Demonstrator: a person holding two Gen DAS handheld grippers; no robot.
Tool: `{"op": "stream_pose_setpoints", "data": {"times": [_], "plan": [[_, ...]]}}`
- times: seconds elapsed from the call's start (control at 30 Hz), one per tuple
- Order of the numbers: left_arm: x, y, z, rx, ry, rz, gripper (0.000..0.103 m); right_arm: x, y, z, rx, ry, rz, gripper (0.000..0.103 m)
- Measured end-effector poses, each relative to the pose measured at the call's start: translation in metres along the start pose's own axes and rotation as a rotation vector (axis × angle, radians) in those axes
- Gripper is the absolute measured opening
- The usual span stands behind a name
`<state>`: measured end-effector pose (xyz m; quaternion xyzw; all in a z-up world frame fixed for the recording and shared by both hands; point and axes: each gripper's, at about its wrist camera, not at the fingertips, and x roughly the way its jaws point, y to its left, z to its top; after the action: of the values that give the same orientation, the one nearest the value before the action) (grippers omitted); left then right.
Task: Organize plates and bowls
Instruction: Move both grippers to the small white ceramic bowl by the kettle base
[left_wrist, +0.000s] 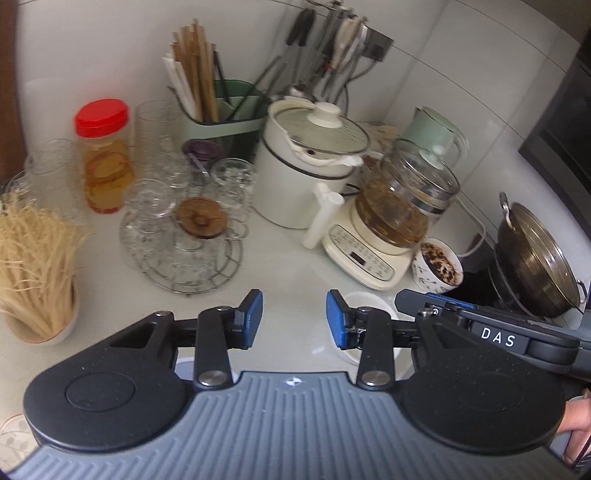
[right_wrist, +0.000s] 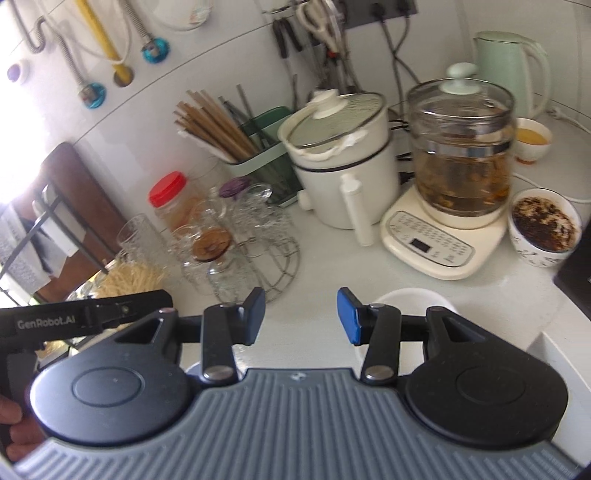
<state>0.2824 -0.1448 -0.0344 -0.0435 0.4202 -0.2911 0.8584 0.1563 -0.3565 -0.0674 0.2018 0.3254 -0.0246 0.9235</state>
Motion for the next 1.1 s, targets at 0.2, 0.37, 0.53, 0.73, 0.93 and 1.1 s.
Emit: {"op": "stream_pose_setpoints", "data": {"times": [0.2, 0.37, 0.53, 0.73, 0.93, 1.1], "plan": [[0.015, -0.017, 0.0, 0.033, 0.038, -0.029, 0.043, -0.008, -0.02, -0.006, 0.058, -0.007, -0.038, 0.047], [0.028, -0.026, -0.003, 0.044, 0.071, -0.053, 0.043, -0.013, -0.038, -0.012, 0.114, 0.0, -0.073, 0.047], [0.044, -0.037, -0.007, 0.072, 0.114, -0.08, 0.043, -0.016, -0.057, -0.018, 0.168, 0.025, -0.07, 0.047], [0.071, -0.051, -0.011, 0.101, 0.166, -0.105, 0.044, -0.02, -0.082, -0.022, 0.206, 0.041, -0.096, 0.047], [0.098, -0.054, -0.015, 0.11, 0.211, -0.09, 0.044, -0.01, -0.113, -0.027, 0.279, 0.06, -0.14, 0.047], [0.121, -0.052, -0.021, 0.092, 0.249, -0.078, 0.045, 0.0, -0.14, -0.029, 0.34, 0.076, -0.145, 0.047]]}}
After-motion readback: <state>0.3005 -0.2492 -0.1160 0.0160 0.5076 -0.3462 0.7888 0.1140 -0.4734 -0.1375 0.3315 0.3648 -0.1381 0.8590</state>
